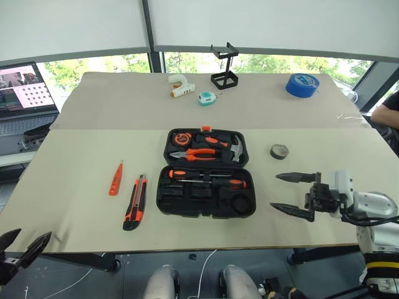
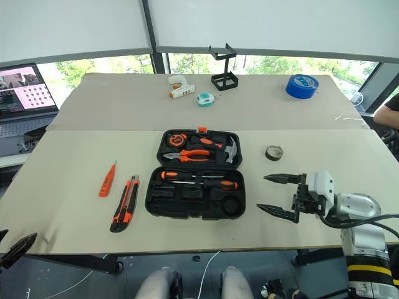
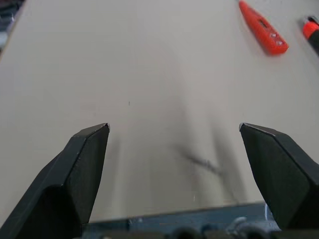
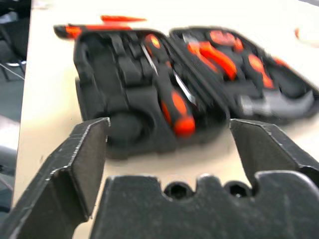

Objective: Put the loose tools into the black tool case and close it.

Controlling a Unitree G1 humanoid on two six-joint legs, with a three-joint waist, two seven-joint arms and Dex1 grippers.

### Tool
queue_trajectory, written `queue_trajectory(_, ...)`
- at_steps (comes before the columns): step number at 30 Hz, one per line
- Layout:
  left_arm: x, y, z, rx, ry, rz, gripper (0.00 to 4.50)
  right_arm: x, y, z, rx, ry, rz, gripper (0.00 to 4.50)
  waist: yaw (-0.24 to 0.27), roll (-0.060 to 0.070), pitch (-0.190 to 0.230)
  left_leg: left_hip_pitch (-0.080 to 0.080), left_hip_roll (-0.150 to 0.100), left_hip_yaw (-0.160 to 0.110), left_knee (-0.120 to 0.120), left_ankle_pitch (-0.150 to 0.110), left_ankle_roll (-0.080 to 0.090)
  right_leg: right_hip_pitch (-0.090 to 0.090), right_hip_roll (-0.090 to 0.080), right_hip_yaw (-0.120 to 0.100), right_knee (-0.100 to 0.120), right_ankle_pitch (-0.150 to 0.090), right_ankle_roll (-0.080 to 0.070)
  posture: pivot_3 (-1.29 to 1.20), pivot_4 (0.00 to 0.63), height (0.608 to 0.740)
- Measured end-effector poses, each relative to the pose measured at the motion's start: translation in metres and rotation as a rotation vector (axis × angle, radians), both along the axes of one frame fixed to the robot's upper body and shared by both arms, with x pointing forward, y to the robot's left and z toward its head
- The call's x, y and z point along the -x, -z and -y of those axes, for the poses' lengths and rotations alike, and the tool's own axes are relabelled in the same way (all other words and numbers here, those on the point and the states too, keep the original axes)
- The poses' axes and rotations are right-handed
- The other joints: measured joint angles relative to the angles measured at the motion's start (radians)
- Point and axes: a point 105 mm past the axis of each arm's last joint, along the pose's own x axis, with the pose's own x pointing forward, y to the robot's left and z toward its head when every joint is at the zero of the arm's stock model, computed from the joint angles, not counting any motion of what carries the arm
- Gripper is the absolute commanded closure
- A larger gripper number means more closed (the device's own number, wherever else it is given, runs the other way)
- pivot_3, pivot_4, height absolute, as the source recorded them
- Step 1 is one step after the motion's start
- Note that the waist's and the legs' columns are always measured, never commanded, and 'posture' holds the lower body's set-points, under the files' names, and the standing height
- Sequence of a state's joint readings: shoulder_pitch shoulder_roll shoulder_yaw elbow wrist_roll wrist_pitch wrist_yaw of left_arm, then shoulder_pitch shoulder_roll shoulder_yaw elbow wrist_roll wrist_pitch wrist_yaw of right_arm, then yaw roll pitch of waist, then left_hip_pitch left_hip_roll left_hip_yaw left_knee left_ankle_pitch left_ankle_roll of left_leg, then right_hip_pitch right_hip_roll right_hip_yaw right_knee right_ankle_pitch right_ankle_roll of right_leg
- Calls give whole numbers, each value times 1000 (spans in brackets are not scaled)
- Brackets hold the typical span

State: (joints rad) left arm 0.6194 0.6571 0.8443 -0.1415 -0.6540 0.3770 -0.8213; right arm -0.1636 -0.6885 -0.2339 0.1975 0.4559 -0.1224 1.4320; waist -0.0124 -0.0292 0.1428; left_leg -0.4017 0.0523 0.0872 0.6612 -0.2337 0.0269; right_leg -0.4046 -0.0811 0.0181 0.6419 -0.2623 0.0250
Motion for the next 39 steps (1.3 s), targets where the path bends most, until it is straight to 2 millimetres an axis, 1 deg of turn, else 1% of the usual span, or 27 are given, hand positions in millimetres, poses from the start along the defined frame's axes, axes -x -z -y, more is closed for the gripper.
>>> queue_trajectory(2,-14,-8,9,11,26,22,0,1,-7,-2,-19,-7,25,34,2,0,0,0,1,-1,0,0,0,0,0,0,1,0,0,0,150,740)
queue_trajectory(5,-43,-26,31,25,80,49,0,2,-28,-15,-57,-55,100,34,5,0,0,0,1,-2,0,0,-1,0,1,0,2,0,0,0,150,740)
queue_trajectory(6,-47,-28,34,27,85,49,0,2,-32,-18,-60,-67,116,34,4,0,0,0,1,-2,0,0,-1,1,1,0,2,0,0,0,150,740)
queue_trajectory(8,-70,-29,43,43,63,-18,0,-1,-43,-26,-113,-64,134,34,2,0,0,1,0,-2,0,0,-1,1,1,1,3,0,0,0,150,740)
queue_trajectory(9,-83,-29,50,61,52,-44,0,-4,-52,-33,-151,-71,149,34,2,0,1,1,0,-2,0,1,-1,0,1,1,4,1,0,0,150,740)
queue_trajectory(10,-98,-32,60,77,50,-52,0,-6,-62,-45,-188,-100,169,34,2,0,1,1,0,-3,0,1,-2,0,1,1,5,1,1,0,150,740)
queue_trajectory(11,-110,-33,69,83,53,-66,0,-6,-70,-54,-210,-125,186,34,2,-1,1,1,0,-4,0,1,-2,1,2,1,5,1,1,0,150,740)
queue_trajectory(12,-115,-33,74,84,52,-73,0,-5,-74,-59,-212,-143,194,34,3,-1,1,1,-1,-4,0,1,-2,1,2,1,5,1,1,0,150,740)
queue_trajectory(14,-128,-30,84,79,41,-95,0,-3,-79,-67,-224,-162,187,34,2,-3,1,0,-1,-4,0,0,-3,0,3,1,3,1,1,0,150,740)
queue_trajectory(16,-140,-23,92,74,30,-119,0,-4,-76,-69,-234,-155,157,34,2,-3,1,-2,-1,-4,0,-1,-5,-1,2,1,3,1,1,0,150,740)
queue_trajectory(18,-147,-14,102,58,40,-159,0,-4,-74,-75,-241,-168,148,34,0,-3,2,-2,-1,-4,0,-1,-5,-2,3,1,2,1,1,0,150,740)
queue_trajectory(20,-154,-7,106,60,20,-177,0,-4,-74,-77,-239,-169,147,34,0,-3,2,-2,-1,-4,0,-1,-5,-2,3,1,2,1,1,0,150,740)
queue_trajectory(22,-163,-4,108,72,-4,-165,0,-5,-75,-77,-240,-158,152,34,3,-3,2,-2,-1,-4,0,-1,-5,-1,3,1,3,1,1,0,150,740)
queue_trajectory(24,-169,-2,112,86,-1,-151,538,-5,-75,-77,-241,-151,154,0,5,-3,2,0,-2,-4,0,-1,-5,0,3,2,3,1,1,0,150,740)
queue_trajectory(25,-173,0,116,98,2,-145,684,-6,-75,-77,-241,-145,154,0,10,-3,1,1,-2,-4,0,-1,-5,1,2,1,3,1,1,0,150,740)
queue_trajectory(27,-177,3,120,95,9,-142,1461,-6,-74,-77,-239,-135,152,0,18,-3,1,1,-3,-4,0,-1,-5,2,2,1,3,1,1,0,150,740)
queue_trajectory(28,-178,4,120,96,7,-141,1753,-6,-73,-77,-238,-132,151,0,22,-3,1,1,-2,-4,0,-1,-5,2,2,2,3,1,1,0,150,740)
queue_trajectory(30,-180,4,121,94,3,-142,2636,-5,-73,-77,-234,-131,154,0,27,-3,1,1,-3,-4,0,-1,-5,2,1,2,3,1,1,0,150,740)
queue_trajectory(33,-181,5,120,74,1,-146,3736,-3,-76,-79,-232,-137,168,0,27,-3,1,1,-3,-4,0,-1,-5,2,1,2,3,1,1,0,150,740)
queue_trajectory(34,-181,5,120,61,4,-145,4006,-3,-77,-79,-231,-137,170,0,27,-3,1,1,-3,-4,0,-1,-5,2,1,2,3,1,1,0,150,740)
queue_trajectory(39,-182,2,117,25,42,-120,4051,-1,-72,-77,-222,-123,155,0,26,-3,1,1,-3,-4,0,-1,-5,1,1,1,3,1,1,0,150,740)
